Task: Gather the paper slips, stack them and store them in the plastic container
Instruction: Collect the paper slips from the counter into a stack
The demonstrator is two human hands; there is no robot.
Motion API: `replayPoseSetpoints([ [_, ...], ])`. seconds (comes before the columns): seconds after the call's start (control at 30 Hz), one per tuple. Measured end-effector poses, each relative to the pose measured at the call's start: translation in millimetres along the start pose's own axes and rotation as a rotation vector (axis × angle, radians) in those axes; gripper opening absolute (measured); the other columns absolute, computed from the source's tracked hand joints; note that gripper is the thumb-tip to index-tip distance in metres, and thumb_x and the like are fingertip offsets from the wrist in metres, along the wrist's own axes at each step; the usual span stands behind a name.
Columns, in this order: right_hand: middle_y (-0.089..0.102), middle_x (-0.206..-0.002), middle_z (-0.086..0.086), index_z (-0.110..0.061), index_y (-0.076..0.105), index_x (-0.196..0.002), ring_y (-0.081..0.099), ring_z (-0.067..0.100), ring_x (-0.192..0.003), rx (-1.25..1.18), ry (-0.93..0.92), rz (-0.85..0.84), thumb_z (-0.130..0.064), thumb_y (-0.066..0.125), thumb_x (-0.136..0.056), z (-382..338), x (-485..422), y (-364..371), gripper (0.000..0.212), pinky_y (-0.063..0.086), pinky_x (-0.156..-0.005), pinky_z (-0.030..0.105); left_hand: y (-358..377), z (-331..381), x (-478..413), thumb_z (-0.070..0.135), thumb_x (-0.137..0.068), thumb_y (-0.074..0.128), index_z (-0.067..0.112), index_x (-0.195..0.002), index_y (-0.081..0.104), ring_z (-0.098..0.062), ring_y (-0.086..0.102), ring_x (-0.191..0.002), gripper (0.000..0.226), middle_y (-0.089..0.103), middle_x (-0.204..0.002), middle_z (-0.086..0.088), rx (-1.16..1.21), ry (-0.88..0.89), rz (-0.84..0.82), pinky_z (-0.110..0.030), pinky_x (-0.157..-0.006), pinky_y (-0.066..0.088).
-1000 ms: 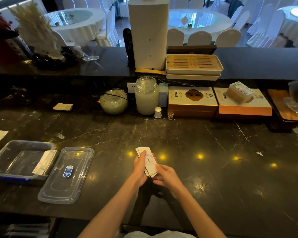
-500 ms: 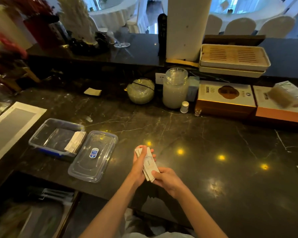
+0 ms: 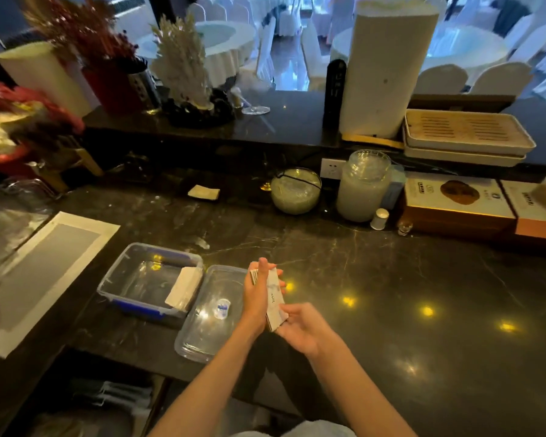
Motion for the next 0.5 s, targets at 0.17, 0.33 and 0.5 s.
replayPoseSetpoints([
  [0.17,0.063,-0.126,0.024,0.002,0.054,-0.132,0.057,0.034,-0.121,-0.110,-0.018,-0.065,-0.016,0.052,-0.093,19.5,-24.3,35.3,0.043,0.038,-0.112,0.044,-22.7,35.0,-20.7,0.064,-0.080,0.062,0.019,-0.085,0.063,-0.014,0.064,-0.055,0.045,0.072,-0.078,-0.007,-0.036,0.099,-0.132,-0.028,-0.050,0.053],
  [0.33,0.063,-0.127,0.024,-0.001,0.058,-0.126,0.056,0.038,-0.122,-0.136,0.091,-0.015,-0.043,0.044,-0.099,35.9,-34.2,46.0,0.052,0.047,-0.099,0.051,-39.0,32.6,-22.8,0.066,-0.079,0.064,0.017,-0.087,0.064,-0.019,0.065,-0.057,0.050,0.072,-0.082,-0.013,-0.001,0.089,-0.204,-0.031,-0.054,0.056],
  [0.5,0.065,-0.120,0.017,-0.010,0.062,-0.126,0.060,0.032,-0.108,-0.005,0.105,0.004,-0.035,0.044,-0.099,33.8,-49.0,60.6,0.042,0.047,-0.093,0.045,-55.6,25.9,-33.4,0.067,-0.079,0.065,0.017,-0.089,0.065,-0.030,0.066,-0.070,0.051,0.070,-0.089,-0.019,0.028,0.012,-0.121,-0.035,-0.063,0.054],
])
Point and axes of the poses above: each hand's wrist, its own x-axis away from the middle knuckle, its own y-axis out of the palm, z = x × y, the point moved 5 cm from there along -x, towards the middle knuckle
